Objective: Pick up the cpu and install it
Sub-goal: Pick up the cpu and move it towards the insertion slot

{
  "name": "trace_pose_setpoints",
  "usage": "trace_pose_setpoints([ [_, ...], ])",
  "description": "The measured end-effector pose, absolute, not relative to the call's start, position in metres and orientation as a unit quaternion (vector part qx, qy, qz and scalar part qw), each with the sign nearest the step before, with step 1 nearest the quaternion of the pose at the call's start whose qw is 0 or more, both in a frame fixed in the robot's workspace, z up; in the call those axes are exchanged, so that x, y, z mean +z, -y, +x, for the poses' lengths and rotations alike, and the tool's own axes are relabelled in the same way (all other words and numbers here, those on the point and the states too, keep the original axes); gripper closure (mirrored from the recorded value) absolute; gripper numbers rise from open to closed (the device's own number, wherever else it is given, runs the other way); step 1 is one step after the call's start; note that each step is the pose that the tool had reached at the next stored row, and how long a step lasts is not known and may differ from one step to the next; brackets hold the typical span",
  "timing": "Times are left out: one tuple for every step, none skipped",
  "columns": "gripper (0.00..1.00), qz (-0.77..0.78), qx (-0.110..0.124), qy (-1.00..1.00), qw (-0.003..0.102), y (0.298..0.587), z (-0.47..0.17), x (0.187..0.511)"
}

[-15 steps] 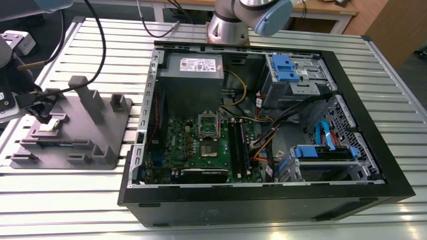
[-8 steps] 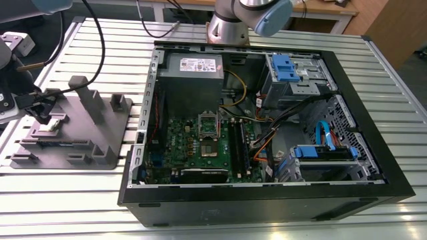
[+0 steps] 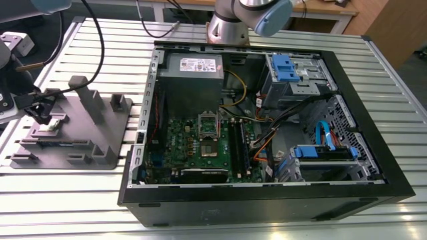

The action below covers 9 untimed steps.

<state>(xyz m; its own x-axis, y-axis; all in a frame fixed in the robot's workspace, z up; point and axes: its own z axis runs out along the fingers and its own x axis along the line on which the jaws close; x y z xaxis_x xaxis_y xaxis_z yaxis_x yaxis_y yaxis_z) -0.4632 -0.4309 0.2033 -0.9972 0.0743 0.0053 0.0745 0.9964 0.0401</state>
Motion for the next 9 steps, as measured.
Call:
trace_pose_setpoints([
  [0.83, -0.037, -0.020, 0.999, 0.002, 0.4309, -0.4636, 0.2033],
  [0.77, -0.037, -0.020, 0.999, 0.002, 0.4309, -0.4640, 0.2033],
  [0.71, -0.037, -0.020, 0.999, 0.002, 0.4309, -0.4643, 0.2034],
  [0.71, -0.037, -0.020, 0.999, 0.002, 0.4309, -0.4644, 0.2033],
  [0.65, -0.037, -0.020, 0.999, 0.002, 0.4309, -0.4646, 0.2033],
  [0.65, -0.037, -0.020, 0.999, 0.002, 0.4308, -0.4648, 0.2033],
  [0.59, -0.037, -0.020, 0.999, 0.002, 0.4309, -0.4648, 0.2033],
  [0.53, -0.037, -0.020, 0.999, 0.002, 0.4309, -0.4648, 0.2033],
  [0.53, -0.037, -0.020, 0.999, 0.002, 0.4309, -0.4649, 0.2033],
])
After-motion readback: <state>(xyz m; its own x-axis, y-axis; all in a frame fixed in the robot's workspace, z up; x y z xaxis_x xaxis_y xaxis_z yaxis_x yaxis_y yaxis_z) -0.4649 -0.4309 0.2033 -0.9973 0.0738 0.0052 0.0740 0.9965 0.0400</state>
